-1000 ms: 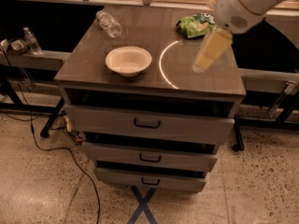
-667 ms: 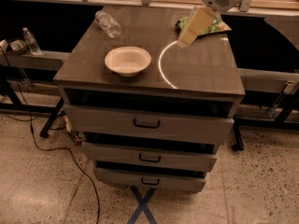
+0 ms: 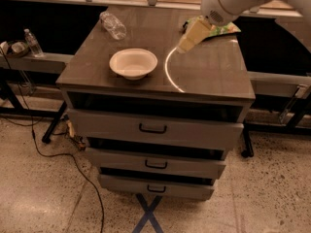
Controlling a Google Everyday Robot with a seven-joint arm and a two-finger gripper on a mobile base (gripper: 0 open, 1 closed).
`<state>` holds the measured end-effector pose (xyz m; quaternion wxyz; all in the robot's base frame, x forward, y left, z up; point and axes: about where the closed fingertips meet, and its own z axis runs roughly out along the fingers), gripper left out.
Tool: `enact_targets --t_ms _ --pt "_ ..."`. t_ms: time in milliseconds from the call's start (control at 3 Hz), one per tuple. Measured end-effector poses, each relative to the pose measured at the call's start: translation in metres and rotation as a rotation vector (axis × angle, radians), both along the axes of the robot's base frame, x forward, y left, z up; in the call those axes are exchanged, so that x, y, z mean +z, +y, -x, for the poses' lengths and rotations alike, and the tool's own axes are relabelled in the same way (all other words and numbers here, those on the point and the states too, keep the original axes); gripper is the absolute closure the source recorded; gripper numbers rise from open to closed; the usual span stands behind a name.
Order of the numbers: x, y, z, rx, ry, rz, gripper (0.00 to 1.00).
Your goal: Place green rice chip bag into paper bowl
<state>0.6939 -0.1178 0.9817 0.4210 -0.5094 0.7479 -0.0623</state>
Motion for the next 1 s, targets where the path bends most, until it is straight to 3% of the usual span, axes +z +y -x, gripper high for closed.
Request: enact_targets --t_ms 333,1000 --pt "-0.055 -0.032 -0.074 -0.183 -0.046 -0.138 0.00" --pt "-0.094 -0.075 -0.188 -0.391 -0.135 -0.350 0.00"
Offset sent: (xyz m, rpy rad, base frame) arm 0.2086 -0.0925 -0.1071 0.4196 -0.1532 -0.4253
